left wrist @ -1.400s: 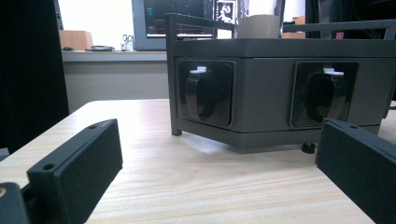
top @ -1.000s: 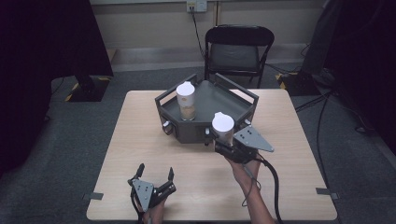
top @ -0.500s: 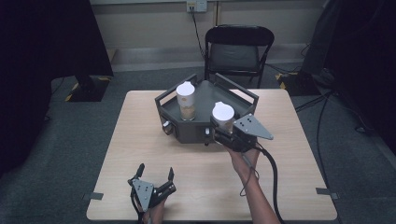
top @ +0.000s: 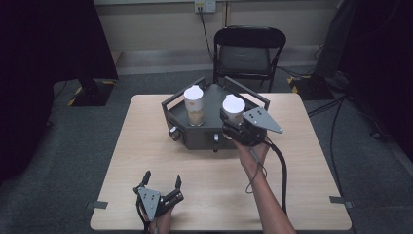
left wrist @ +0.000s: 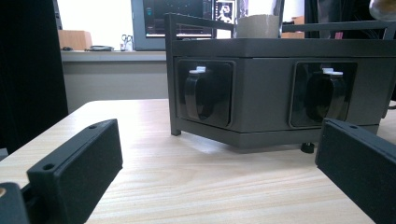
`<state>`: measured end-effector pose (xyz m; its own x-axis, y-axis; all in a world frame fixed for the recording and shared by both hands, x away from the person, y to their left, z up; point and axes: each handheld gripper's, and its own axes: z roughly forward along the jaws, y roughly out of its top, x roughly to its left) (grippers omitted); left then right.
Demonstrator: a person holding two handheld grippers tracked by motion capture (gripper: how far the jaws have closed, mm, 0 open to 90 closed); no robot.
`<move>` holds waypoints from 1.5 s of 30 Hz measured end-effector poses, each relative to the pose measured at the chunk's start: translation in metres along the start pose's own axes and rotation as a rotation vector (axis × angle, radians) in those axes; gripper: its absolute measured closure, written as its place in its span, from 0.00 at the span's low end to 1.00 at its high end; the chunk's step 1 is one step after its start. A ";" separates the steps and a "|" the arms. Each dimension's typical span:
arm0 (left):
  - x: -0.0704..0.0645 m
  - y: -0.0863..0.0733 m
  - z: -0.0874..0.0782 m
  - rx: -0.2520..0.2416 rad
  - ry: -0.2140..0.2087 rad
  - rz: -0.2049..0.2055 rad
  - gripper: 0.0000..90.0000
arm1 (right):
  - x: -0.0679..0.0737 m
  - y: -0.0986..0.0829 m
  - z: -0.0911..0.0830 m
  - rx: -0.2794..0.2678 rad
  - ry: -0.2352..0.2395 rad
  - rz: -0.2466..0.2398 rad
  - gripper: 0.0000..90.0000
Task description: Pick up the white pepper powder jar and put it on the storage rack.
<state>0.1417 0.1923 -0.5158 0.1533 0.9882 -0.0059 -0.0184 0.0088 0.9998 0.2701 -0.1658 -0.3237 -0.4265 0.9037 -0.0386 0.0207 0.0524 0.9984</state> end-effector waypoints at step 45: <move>0.000 0.000 0.000 -0.001 -0.001 0.000 0.00 | 0.016 -0.019 0.083 0.028 -0.099 0.023 0.34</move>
<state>0.1417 0.1924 -0.5159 0.1540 0.9881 -0.0054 -0.0191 0.0085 0.9998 0.3376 -0.1172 -0.3470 -0.3347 0.9421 -0.0213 0.0549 0.0420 0.9976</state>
